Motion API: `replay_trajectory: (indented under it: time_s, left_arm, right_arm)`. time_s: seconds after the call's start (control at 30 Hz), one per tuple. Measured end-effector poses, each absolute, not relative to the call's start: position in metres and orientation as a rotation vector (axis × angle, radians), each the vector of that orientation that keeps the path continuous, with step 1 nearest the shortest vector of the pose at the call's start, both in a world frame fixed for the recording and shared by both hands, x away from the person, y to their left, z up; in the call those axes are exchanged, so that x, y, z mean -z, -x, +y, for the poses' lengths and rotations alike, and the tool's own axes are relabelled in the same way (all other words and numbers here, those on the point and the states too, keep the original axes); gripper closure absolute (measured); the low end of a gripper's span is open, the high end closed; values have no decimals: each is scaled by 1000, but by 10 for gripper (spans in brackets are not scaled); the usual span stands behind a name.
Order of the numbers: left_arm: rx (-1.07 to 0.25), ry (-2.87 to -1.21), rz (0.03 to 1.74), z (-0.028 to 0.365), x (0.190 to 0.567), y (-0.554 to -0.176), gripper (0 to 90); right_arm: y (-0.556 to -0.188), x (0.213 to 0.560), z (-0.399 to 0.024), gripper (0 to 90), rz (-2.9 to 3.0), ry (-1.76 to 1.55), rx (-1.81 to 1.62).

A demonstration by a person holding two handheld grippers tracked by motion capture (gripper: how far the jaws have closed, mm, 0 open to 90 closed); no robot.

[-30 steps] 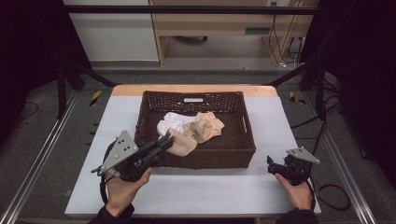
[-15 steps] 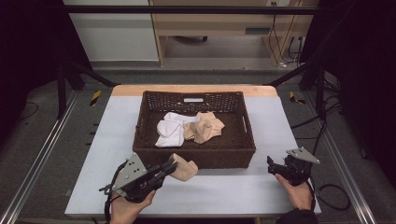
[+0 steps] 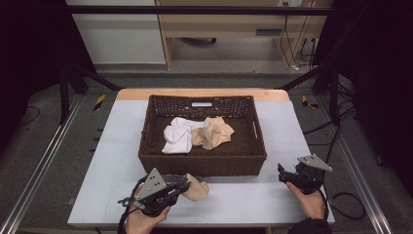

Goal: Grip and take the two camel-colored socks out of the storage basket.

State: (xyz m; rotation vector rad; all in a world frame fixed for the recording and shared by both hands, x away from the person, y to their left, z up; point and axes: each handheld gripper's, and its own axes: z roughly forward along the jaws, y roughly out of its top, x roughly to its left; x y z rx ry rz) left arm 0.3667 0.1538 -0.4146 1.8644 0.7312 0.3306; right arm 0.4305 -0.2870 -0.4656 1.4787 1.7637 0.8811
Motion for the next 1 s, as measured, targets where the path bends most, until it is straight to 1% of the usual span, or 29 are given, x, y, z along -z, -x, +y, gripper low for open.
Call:
replay_trajectory:
  time_s: [0.27, 0.5, 0.57, 0.6, 0.63, 0.77, 0.8, 0.87, 0.9, 1.0]
  left_arm:
    - [-276, -2002, 771, 140, 455, -376, 853]
    - [-259, -2096, 787, 136, 470, -380, 833]
    - [-253, -2094, 797, 137, 472, -382, 785]
    - [-254, -2098, 801, 138, 472, -382, 785]
    - [-274, -2095, 807, 139, 471, -380, 719]
    - [-301, -2076, 815, 140, 466, -379, 605]
    - [-310, -2062, 821, 140, 464, -378, 605]
    - [-319, -2039, 821, 142, 459, -377, 553]
    - [-340, -2017, 817, 144, 455, -376, 543]
    - [-360, -1996, 809, 145, 451, -375, 536]
  right_arm:
    - [-430, 466, -287, 61, 1763, -1484, -880]
    - [-430, 466, -288, 60, 1758, -1483, -875]
    - [-430, 467, -288, 59, 1761, -1483, -874]
    - [-430, 467, -288, 59, 1761, -1483, -874]
    - [-430, 467, -288, 60, 1762, -1481, -873]
    - [-430, 466, -288, 59, 1758, -1481, -875]
    - [-430, 466, -288, 59, 1755, -1487, -880]
    - [-430, 465, -289, 59, 1751, -1490, -883]
    - [-430, 465, -289, 59, 1752, -1488, -883]
    - [-430, 465, -289, 59, 1753, -1488, -882]
